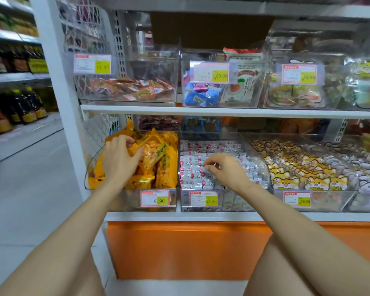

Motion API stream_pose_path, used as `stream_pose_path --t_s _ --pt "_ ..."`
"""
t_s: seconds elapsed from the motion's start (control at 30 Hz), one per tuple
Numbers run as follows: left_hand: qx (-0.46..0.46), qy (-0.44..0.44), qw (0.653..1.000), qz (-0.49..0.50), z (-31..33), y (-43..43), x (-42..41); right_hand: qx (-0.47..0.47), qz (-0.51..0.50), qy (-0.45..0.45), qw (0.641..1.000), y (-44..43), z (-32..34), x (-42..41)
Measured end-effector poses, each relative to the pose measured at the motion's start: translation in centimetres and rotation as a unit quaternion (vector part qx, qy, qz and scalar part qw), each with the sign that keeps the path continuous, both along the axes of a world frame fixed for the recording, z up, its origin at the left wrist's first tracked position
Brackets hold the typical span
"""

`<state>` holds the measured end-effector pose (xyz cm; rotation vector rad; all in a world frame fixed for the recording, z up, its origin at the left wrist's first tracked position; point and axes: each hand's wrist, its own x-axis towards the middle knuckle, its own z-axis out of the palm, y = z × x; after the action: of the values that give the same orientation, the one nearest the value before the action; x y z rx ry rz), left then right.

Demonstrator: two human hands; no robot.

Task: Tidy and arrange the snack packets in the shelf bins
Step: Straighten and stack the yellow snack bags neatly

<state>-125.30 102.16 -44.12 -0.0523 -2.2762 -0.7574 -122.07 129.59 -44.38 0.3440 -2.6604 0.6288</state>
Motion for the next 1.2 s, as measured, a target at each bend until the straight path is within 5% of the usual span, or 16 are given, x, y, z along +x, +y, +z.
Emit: stream_pose_path --t_s 0.2,0.37,0.57,0.7,0.8,1.03,1.2 --pt "-0.103 -0.134 0.984 -0.051 -1.1 -1.5 -0.1 -0.016 0.056 0.027 0.998 -5.8 0.4 -1.8" --pt "-0.009 -0.062 0.993 -0.101 -1.0 -1.5 -0.2 0.12 0.051 0.007 0.991 -10.8 -0.3 -2.2" --pt "0.167 -0.04 0.968 -0.181 0.1 -0.4 0.0 -0.056 0.092 0.055 0.993 -12.9 -0.7 -3.6" --pt "0.09 -0.088 0.962 -0.241 0.2 -0.1 -0.4 -0.138 0.083 0.131 0.978 -11.5 -0.5 -5.5" --pt "0.039 -0.066 0.983 -0.166 0.1 -0.7 -0.9 -0.19 0.015 0.147 0.971 -9.9 0.1 -7.2" --pt "-0.148 -0.142 0.978 -0.029 -1.5 -3.0 -1.5 -0.175 0.07 -0.003 0.982 -7.7 0.6 -11.6" --pt "-0.155 -0.172 0.973 -0.028 -1.9 -2.9 -2.0 -0.128 0.119 -0.045 0.984 -8.0 1.5 -12.8"
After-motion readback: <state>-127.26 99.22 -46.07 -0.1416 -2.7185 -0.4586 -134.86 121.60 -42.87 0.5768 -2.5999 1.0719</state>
